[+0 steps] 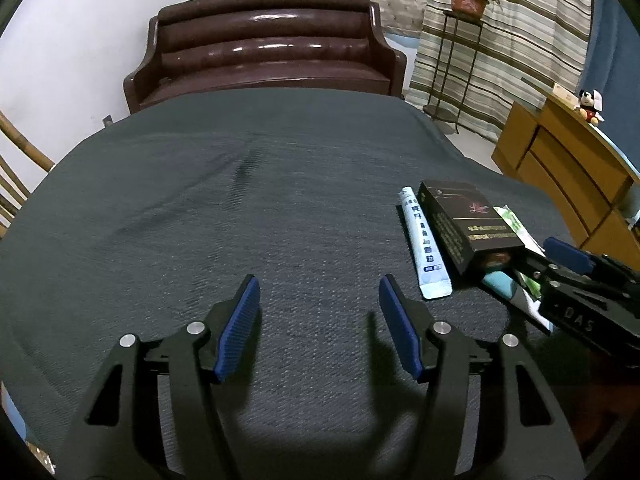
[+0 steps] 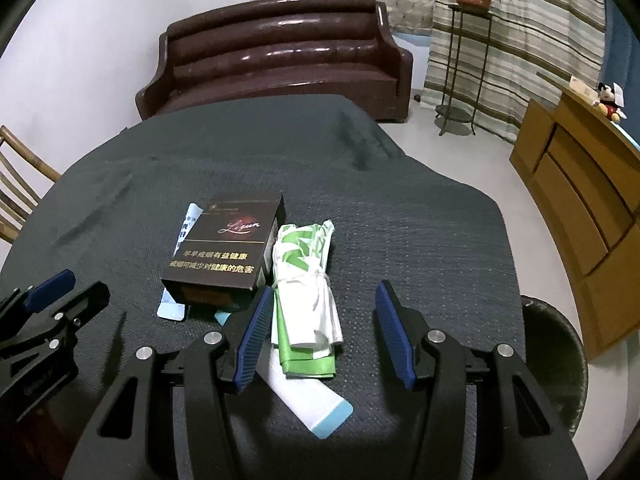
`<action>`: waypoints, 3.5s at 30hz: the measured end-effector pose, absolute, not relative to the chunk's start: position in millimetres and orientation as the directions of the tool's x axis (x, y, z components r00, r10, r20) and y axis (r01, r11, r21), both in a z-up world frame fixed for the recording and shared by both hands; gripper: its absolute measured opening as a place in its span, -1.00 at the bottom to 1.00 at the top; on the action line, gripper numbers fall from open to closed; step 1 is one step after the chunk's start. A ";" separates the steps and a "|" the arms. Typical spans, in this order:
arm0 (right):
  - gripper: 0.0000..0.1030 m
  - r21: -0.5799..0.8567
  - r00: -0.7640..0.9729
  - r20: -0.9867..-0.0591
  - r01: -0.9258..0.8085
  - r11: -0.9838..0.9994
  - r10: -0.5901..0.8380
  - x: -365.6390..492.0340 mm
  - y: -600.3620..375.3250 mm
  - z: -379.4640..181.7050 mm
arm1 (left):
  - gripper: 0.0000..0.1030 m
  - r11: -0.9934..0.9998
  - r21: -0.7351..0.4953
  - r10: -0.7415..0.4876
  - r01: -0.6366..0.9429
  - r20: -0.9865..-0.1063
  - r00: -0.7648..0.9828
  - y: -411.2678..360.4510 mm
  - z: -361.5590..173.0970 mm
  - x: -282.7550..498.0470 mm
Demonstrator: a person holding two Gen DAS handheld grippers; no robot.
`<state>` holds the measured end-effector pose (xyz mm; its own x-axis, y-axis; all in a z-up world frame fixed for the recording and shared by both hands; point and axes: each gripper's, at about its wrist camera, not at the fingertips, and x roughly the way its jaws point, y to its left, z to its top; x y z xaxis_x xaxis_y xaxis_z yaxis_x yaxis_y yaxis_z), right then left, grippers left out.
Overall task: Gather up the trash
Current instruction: 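Grasp the green-and-white packet with the right gripper, then grasp the blue-and-white tube with the left gripper while the right gripper holds the packet, then carry the packet and tube in both grippers over the black bin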
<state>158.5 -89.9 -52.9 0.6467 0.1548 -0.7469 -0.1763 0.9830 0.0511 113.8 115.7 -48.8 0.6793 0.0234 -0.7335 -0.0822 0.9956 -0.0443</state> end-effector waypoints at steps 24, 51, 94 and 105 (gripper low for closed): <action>-0.37 0.089 0.650 -0.744 -0.132 0.987 0.154 168.6 -119.3 -52.7 | 0.18 0.999 -0.041 -0.030 -0.003 -0.768 0.639 79.7 -56.6 156.9; -0.37 0.118 0.657 -0.734 -0.127 0.985 0.172 166.4 -130.8 -53.2 | -0.65 0.994 -0.038 -0.091 0.099 -0.781 0.618 67.7 -63.7 169.9; -0.37 0.079 0.759 -0.651 0.041 0.996 0.021 65.5 -212.5 -32.7 | -0.66 0.978 -0.024 -0.172 0.205 -0.647 0.743 -17.5 -18.7 60.5; -0.37 0.051 0.767 -0.637 0.147 0.988 -0.081 51.9 -255.0 -39.0 | -0.66 0.959 -0.011 -0.227 0.285 -0.632 0.741 -68.3 -21.6 57.8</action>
<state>51.9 -255.0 -39.0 0.7668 -0.0809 -0.6367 0.1467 0.9879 0.0512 57.8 -68.3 -21.6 0.7413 -0.2274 -0.6315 0.2847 0.9585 -0.0109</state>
